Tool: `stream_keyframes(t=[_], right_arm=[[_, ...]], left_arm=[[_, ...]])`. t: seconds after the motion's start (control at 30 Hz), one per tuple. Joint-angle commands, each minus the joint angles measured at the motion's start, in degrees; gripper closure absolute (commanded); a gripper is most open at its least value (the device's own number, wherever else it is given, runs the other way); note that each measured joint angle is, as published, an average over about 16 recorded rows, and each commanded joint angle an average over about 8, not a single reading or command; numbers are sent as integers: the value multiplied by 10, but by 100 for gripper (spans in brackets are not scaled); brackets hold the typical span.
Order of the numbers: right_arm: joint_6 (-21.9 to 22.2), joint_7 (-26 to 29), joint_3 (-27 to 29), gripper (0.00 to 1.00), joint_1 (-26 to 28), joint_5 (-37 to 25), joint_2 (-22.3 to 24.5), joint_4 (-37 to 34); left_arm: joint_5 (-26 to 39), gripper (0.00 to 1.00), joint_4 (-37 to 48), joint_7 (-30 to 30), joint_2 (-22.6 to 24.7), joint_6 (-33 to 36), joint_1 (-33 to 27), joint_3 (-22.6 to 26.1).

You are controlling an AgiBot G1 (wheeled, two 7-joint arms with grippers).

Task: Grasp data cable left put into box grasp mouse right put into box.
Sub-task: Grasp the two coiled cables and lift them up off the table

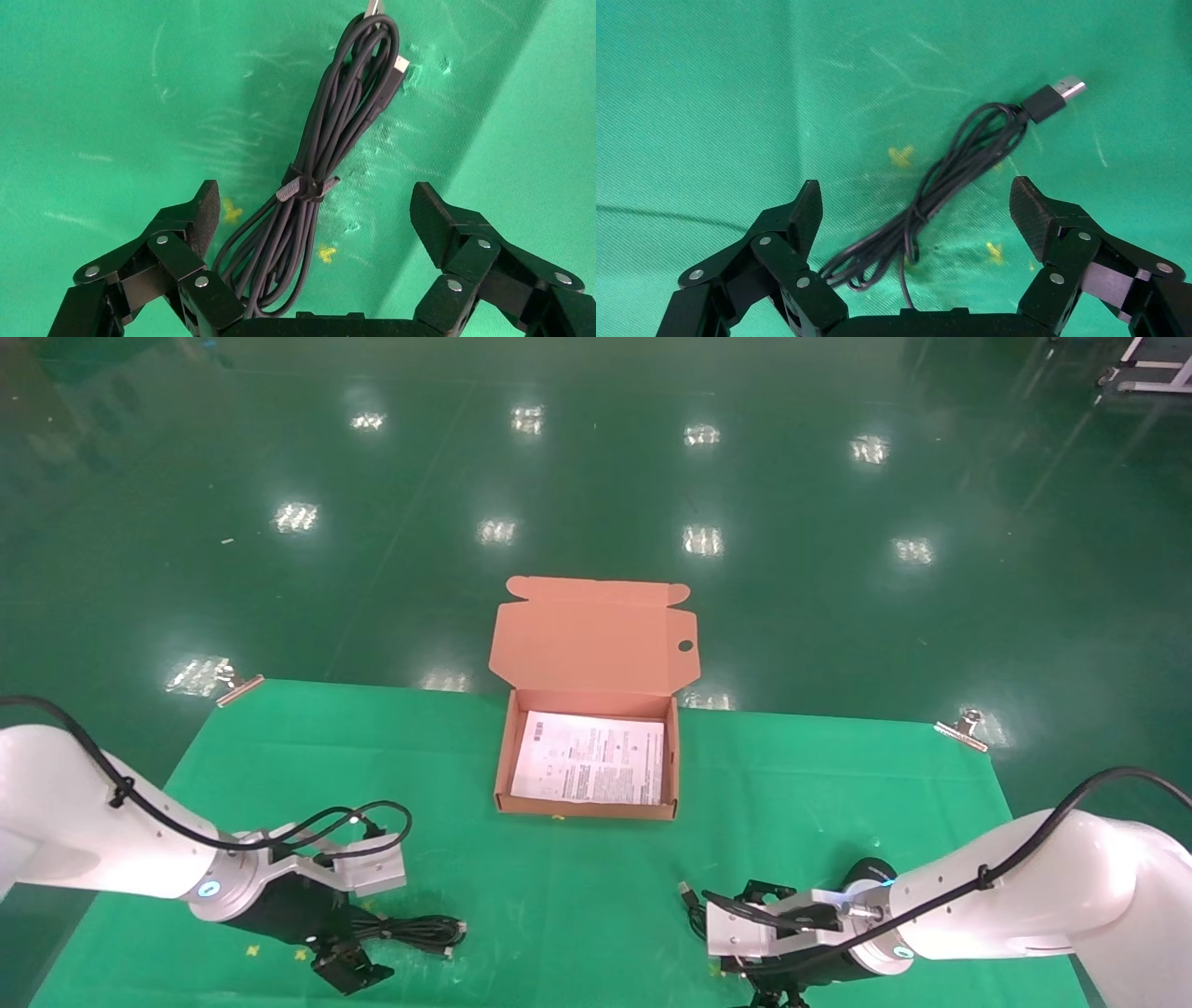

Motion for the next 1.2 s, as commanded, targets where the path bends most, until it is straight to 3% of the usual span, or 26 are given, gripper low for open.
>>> stream_keyframes(t=[0.03,1.2], right_arm=[[1,0,0,100,0,1,-1,-2],[-2,3,-1,100,-1,0,6,12]], left_arm=[[0,100,2,0,1,-1,-1,0],[0,100,-17,-1,-4,6,2,1]])
